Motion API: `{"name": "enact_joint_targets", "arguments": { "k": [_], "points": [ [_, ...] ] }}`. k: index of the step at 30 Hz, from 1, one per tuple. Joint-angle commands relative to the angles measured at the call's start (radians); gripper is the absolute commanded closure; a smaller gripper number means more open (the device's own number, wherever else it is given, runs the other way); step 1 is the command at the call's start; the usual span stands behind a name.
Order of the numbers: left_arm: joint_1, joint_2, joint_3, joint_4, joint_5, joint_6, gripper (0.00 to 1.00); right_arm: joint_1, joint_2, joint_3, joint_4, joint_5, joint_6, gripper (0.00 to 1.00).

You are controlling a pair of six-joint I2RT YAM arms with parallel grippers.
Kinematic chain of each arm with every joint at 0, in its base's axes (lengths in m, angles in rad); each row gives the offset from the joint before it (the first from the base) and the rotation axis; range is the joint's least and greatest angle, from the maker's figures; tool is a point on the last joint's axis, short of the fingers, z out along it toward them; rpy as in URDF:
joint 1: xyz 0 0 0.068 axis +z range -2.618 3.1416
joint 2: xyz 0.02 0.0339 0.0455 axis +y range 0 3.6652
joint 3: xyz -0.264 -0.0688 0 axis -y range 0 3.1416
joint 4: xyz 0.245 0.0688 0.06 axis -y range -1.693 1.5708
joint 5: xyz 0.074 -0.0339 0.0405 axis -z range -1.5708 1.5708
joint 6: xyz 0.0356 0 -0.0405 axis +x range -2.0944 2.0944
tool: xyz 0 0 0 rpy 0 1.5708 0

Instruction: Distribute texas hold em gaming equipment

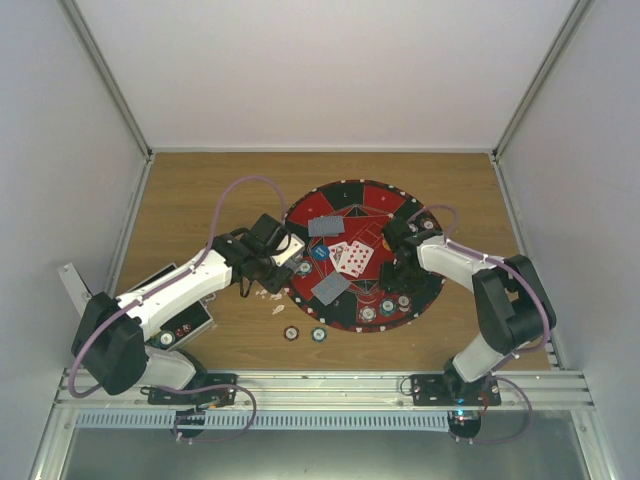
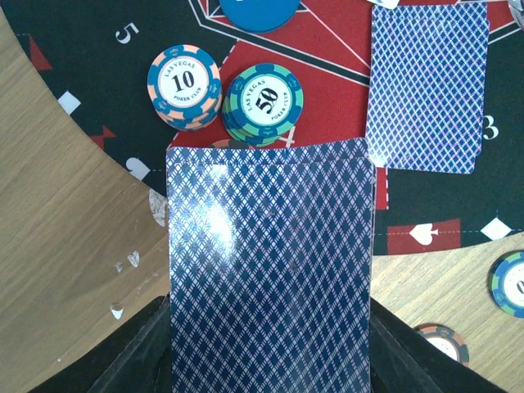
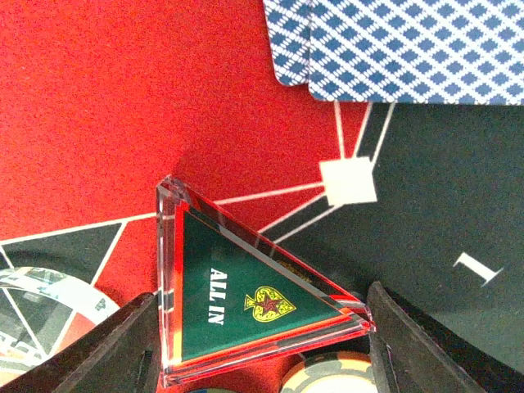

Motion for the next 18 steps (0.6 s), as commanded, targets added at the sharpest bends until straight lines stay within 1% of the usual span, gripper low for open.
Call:
{"name": "enact_joint_targets", "arguments": {
  "k": [1, 6, 12, 15, 18],
  "points": [
    [0.001, -0.034, -0.008, 0.043, 0.005, -0.002, 0.46, -0.01, 0.016, 0.017, 0.014, 0.074, 0.006, 0.39],
    [0.001, -0.023, -0.007, 0.044, -0.005, -0.007, 0.46, -0.01, 0.004, 0.062, 0.006, 0.095, -0.02, 0.41],
    [0.013, -0.01, 0.0, 0.043, -0.033, -0.02, 0.46, 0.009, 0.02, 0.151, 0.07, 0.022, -0.143, 0.45],
    [0.035, -0.011, -0.003, 0.041, -0.034, -0.033, 0.46, 0.046, 0.08, 0.229, 0.065, -0.019, -0.219, 0.45],
    [0.061, -0.007, -0.002, 0.038, -0.034, -0.043, 0.46, 0.089, 0.162, 0.316, 0.061, -0.054, -0.264, 0.47]
  ]
}}
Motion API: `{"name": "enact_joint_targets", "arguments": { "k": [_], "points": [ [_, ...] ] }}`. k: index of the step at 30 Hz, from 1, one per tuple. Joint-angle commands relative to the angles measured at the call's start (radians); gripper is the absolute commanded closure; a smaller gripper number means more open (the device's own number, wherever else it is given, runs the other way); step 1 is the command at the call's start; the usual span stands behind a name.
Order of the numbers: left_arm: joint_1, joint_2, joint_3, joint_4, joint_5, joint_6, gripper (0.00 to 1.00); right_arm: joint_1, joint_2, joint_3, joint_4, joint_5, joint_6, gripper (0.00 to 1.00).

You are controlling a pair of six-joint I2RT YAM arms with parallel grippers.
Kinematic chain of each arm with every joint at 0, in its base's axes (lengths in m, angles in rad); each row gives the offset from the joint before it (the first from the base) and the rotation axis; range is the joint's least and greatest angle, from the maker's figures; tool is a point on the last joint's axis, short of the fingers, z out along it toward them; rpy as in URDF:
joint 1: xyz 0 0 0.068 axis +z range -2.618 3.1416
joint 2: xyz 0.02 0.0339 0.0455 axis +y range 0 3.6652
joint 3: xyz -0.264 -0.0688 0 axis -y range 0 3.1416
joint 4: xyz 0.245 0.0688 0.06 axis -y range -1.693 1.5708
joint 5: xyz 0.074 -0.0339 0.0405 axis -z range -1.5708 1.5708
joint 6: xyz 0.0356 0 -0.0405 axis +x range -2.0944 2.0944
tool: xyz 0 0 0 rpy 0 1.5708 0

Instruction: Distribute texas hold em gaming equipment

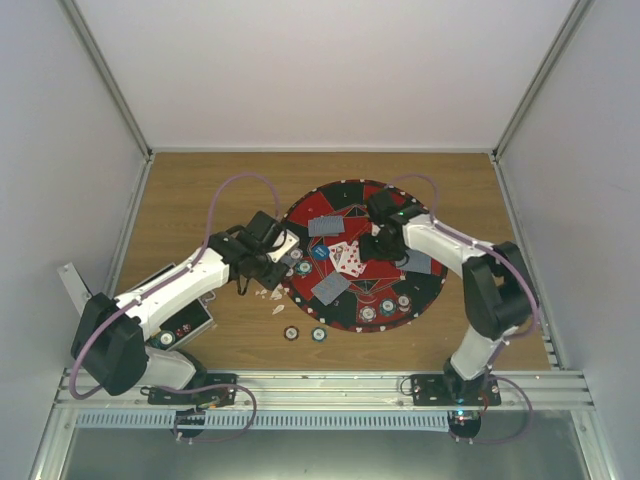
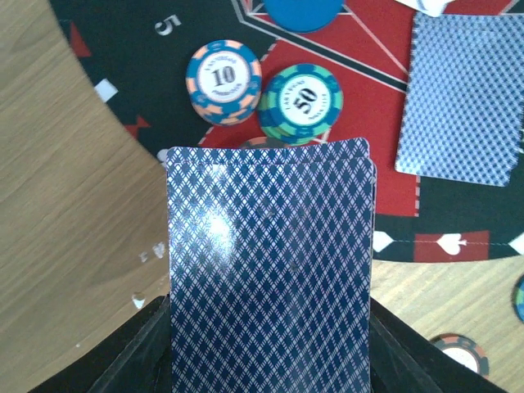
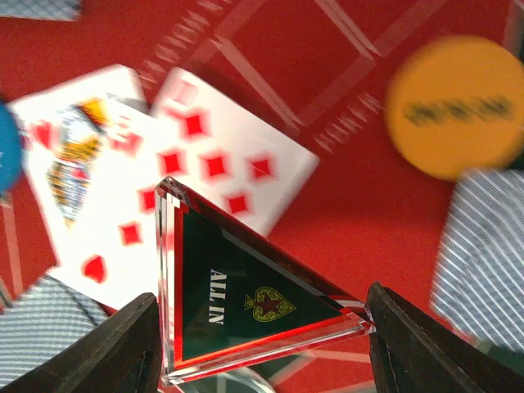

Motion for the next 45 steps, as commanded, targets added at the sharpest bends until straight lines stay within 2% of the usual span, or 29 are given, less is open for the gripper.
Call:
{"name": "enact_joint_targets", "arguments": {
  "k": [1, 10, 35, 41, 45],
  "points": [
    [0.043, 0.001, 0.003, 0.033, -0.015, -0.027, 0.46, 0.072, 0.116, 0.121, 0.03, -0.077, -0.116, 0.48],
    [0.064, 0.003, 0.007, 0.026, -0.005, -0.034, 0.46, 0.213, 0.312, 0.363, -0.036, -0.108, -0.228, 0.48],
    [0.065, 0.005, 0.005, 0.033, -0.001, -0.026, 0.46, 0.249, 0.398, 0.422, -0.055, -0.085, -0.257, 0.44],
    [0.065, 0.003, 0.004, 0.034, -0.001, -0.027, 0.46, 0.248, 0.405, 0.447, -0.062, -0.063, -0.253, 0.36],
    [0.065, -0.001, 0.004, 0.035, 0.003, -0.024, 0.46, 0.247, 0.391, 0.45, -0.068, -0.062, -0.25, 0.26]
  ]
}}
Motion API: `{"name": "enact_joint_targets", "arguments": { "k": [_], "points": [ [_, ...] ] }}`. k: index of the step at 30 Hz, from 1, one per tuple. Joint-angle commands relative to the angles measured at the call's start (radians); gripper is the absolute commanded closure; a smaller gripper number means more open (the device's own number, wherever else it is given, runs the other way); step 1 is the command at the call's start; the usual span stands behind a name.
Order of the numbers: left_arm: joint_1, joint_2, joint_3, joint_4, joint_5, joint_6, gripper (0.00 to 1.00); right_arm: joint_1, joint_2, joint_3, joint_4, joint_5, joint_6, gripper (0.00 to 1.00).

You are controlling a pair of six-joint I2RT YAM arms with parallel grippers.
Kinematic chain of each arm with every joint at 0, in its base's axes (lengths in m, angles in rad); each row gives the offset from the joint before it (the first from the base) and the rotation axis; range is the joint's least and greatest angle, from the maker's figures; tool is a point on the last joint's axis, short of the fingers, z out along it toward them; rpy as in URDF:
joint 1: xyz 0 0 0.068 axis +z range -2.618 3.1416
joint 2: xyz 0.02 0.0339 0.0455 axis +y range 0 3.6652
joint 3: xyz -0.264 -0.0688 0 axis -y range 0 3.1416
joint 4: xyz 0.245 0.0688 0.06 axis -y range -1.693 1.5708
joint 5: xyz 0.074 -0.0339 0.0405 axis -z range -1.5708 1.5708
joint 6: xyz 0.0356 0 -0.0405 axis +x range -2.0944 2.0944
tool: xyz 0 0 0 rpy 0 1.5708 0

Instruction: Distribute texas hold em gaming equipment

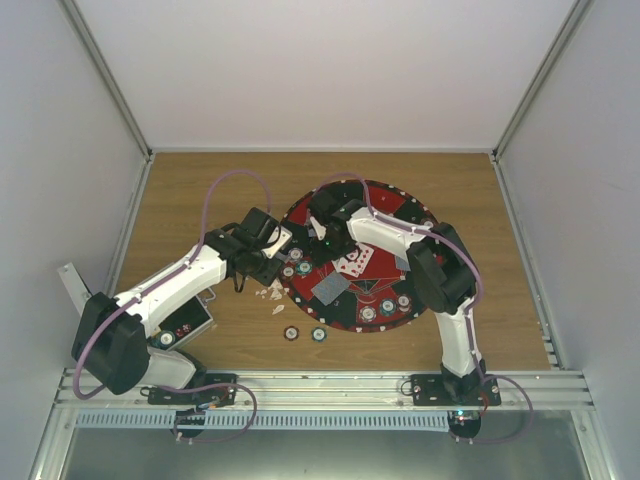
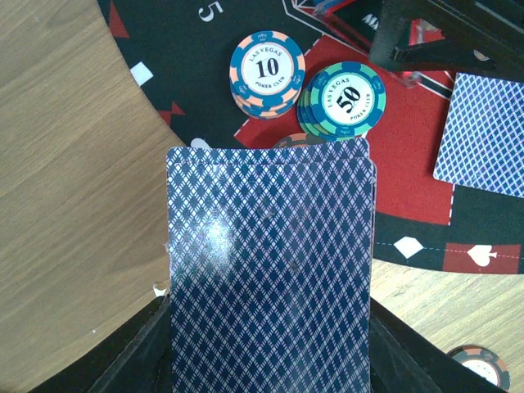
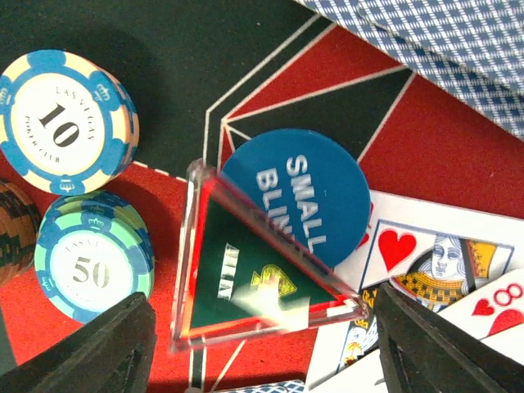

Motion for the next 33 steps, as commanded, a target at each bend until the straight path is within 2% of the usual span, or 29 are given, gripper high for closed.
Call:
{"name": "enact_joint_targets", "arguments": {
  "k": [1, 4, 9, 15, 21, 27, 33],
  "points": [
    [0.005, -0.009, 0.004, 0.038, 0.01, 0.002, 0.46, 0.005, -0.006, 0.029, -0.008, 0.019, 0.001, 0.23],
    [0.004, -0.019, -0.002, 0.047, 0.029, 0.02, 0.46, -0.016, -0.043, 0.031, -0.004, 0.013, 0.007, 0.19],
    [-0.019, -0.04, -0.008, 0.078, 0.108, 0.064, 0.46, -0.102, -0.125, 0.029, -0.006, -0.123, 0.015, 0.17],
    [-0.093, -0.044, -0.004, 0.099, 0.115, 0.108, 0.46, -0.183, -0.191, -0.023, -0.035, -0.488, -0.033, 0.15],
    [-0.136, -0.042, 0.0, 0.111, 0.12, 0.135, 0.46, -0.178, -0.191, -0.074, -0.024, -0.73, -0.061, 0.16],
    [-0.148, -0.043, -0.001, 0.114, 0.125, 0.14, 0.46, -0.123, -0.147, -0.093, 0.029, -0.766, -0.026, 0.17],
    [-0.15, -0.046, -0.003, 0.115, 0.12, 0.141, 0.44, -0.112, -0.119, -0.086, 0.005, -0.75, -0.05, 0.18]
  ]
}}
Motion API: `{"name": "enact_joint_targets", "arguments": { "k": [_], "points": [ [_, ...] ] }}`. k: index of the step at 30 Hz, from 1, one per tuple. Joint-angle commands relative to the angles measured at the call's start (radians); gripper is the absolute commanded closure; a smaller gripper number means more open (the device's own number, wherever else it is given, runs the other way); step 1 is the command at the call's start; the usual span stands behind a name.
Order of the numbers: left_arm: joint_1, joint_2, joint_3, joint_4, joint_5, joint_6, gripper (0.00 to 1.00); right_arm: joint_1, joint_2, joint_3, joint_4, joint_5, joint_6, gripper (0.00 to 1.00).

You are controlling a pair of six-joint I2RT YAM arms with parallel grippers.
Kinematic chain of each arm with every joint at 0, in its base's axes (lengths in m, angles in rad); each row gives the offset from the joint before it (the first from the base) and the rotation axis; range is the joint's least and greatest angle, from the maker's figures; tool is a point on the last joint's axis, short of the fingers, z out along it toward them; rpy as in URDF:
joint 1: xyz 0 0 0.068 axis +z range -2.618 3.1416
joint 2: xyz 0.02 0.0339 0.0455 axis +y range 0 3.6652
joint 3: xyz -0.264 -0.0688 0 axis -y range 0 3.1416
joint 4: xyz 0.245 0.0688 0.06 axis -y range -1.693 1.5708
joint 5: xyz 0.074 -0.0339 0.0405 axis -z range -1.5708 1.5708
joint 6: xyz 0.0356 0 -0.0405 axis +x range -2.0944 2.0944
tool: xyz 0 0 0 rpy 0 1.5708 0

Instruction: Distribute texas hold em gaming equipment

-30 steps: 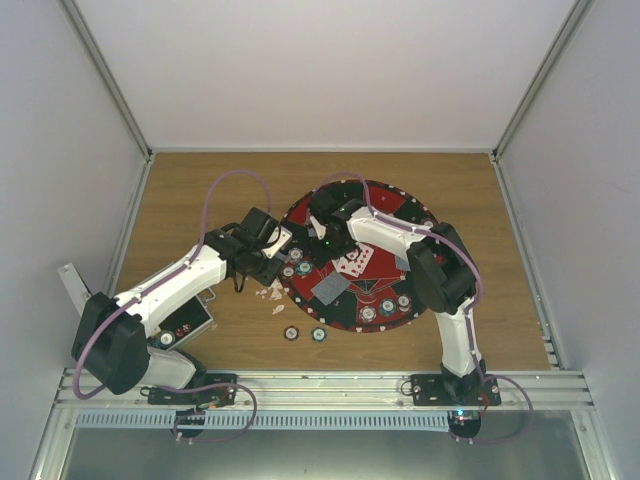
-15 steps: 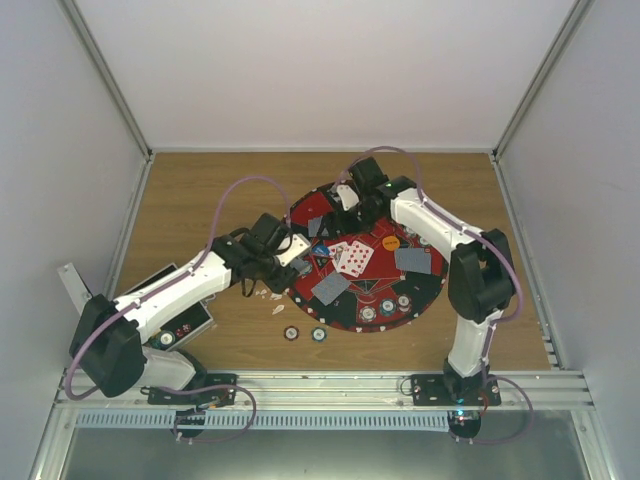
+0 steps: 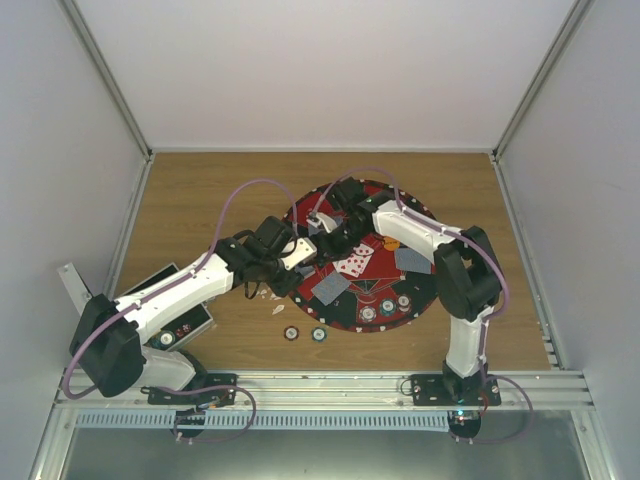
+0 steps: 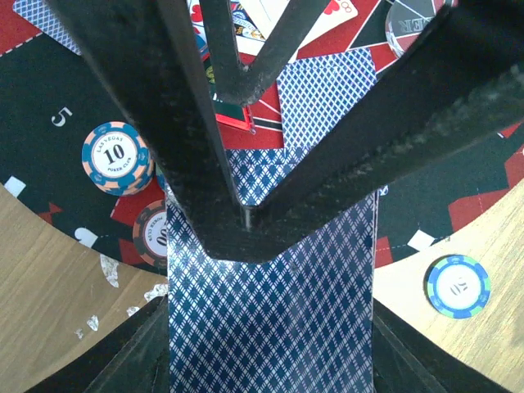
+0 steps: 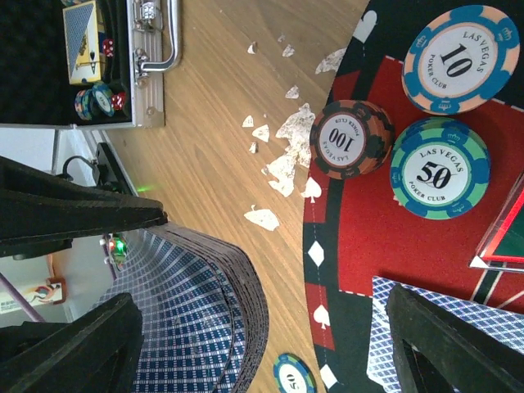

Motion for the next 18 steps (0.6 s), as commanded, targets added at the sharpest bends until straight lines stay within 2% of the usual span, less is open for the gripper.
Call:
{"name": "enact_joint_targets", "arguments": {
  "k": [1, 10, 13, 18],
  "points": [
    [-0.009, -0.026, -0.002, 0.053, 0.008, 0.016, 0.44, 0.003, 0.03, -0.002, -0.002, -0.024, -0.019, 0.18],
    [-0.011, -0.032, 0.001, 0.053, 0.004, 0.017, 0.44, 0.02, 0.05, 0.005, -0.035, 0.07, -0.032, 0.29],
    [-0.011, -0.03, 0.003, 0.054, 0.002, 0.017, 0.45, 0.018, 0.045, 0.006, -0.035, 0.111, -0.019, 0.36],
    [-0.011, -0.031, 0.003, 0.052, 0.0, 0.017, 0.45, 0.0, 0.035, 0.009, -0.021, 0.096, 0.001, 0.45]
  ]
}}
